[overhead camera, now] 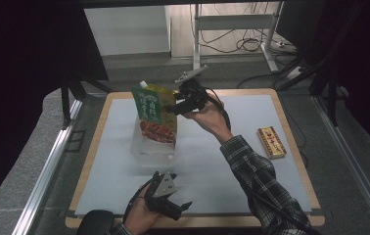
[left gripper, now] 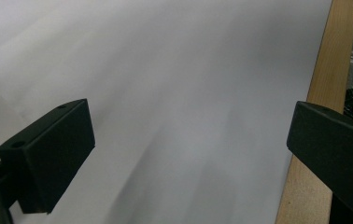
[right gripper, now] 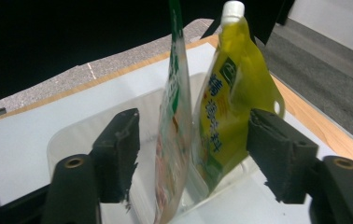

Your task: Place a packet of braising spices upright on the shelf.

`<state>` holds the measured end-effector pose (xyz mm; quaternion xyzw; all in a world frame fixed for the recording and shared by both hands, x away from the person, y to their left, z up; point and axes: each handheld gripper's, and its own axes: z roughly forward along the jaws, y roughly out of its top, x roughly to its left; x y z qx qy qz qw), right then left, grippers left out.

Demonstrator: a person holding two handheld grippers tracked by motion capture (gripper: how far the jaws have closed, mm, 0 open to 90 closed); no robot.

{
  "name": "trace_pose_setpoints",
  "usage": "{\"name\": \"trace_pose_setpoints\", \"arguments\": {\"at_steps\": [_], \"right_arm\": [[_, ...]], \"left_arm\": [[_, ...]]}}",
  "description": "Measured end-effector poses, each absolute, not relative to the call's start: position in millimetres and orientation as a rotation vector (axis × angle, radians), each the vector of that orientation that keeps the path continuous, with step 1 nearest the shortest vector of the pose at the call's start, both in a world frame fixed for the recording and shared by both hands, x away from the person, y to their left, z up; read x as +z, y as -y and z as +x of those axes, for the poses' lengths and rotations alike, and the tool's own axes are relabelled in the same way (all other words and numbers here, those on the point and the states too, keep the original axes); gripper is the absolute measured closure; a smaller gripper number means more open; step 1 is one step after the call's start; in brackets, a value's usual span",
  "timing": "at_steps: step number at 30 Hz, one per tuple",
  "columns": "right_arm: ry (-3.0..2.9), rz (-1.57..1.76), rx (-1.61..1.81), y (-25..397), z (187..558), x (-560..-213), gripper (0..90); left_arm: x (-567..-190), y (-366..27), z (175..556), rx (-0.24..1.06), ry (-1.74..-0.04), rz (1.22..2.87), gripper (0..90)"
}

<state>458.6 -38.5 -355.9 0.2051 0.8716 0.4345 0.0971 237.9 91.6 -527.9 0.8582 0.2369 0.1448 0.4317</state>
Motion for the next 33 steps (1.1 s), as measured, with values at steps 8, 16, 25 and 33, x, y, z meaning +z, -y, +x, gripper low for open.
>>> {"name": "trace_pose_setpoints", "arguments": {"at_steps": [8,16,25,33], "right_arm": [[-2.578,0.628,1.289,51.6,456.0,-361.1,30.5],[-2.538,0.623,1.305,62.0,448.7,-366.9,23.2],[-2.523,0.607,1.268,73.2,439.4,-373.4,18.4],[-2.515,0.604,1.274,85.1,430.7,-380.2,17.8]], "left_arm": [[-528.2,-91.0,237.7,0.361,-0.589,2.144,0.8],[-528.0,-91.4,237.8,0.365,-0.592,2.142,0.8],[-528.1,-91.4,237.8,0.365,-0.594,2.139,0.8],[-528.3,-91.1,237.8,0.365,-0.596,2.139,0.8]]}}
